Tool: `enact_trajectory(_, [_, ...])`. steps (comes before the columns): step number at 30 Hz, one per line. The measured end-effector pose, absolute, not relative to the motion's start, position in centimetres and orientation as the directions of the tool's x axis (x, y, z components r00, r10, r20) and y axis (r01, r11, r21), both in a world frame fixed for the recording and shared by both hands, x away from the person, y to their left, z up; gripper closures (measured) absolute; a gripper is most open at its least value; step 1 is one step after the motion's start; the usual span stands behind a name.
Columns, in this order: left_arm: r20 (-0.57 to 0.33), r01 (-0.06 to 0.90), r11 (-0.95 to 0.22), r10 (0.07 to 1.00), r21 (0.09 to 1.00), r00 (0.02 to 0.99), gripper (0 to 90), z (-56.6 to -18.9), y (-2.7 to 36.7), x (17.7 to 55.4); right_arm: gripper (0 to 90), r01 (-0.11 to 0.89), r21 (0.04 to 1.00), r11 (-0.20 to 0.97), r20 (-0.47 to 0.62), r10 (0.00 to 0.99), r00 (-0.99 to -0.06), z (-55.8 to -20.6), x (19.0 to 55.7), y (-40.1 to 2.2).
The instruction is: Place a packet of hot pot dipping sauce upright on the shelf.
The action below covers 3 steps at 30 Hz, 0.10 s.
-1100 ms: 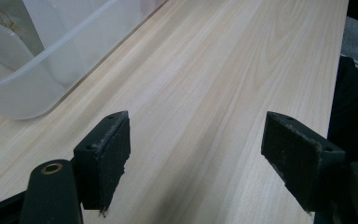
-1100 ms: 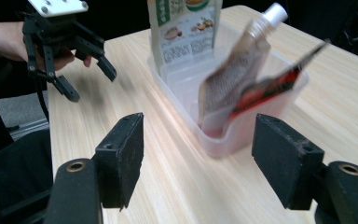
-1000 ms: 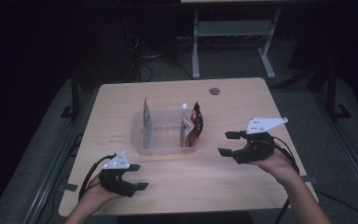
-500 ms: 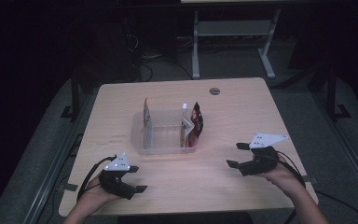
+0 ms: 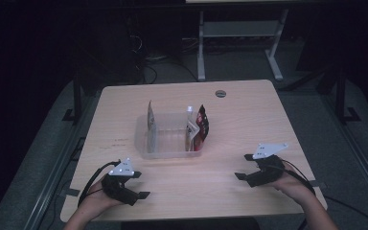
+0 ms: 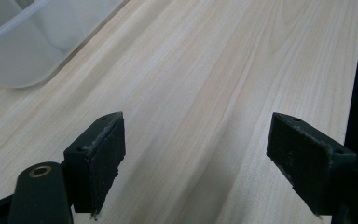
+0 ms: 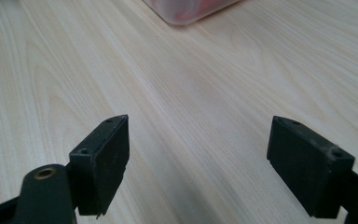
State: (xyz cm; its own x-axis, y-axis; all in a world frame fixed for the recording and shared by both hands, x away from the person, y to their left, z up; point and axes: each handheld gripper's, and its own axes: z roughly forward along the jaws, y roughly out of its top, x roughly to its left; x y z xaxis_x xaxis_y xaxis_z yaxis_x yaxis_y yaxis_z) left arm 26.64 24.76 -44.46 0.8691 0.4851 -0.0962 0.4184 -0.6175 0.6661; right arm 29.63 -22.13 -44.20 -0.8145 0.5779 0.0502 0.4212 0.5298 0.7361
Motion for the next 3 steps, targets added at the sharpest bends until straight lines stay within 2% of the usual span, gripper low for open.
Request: enact_trajectory(3, [-0.088,0.416,-0.627,0.485,0.659,0.87,19.0,-44.5,24.81,26.69,19.9,0.42,0.738,0.529,0.049,0.578,-0.814,-44.2,29.69,-22.15])
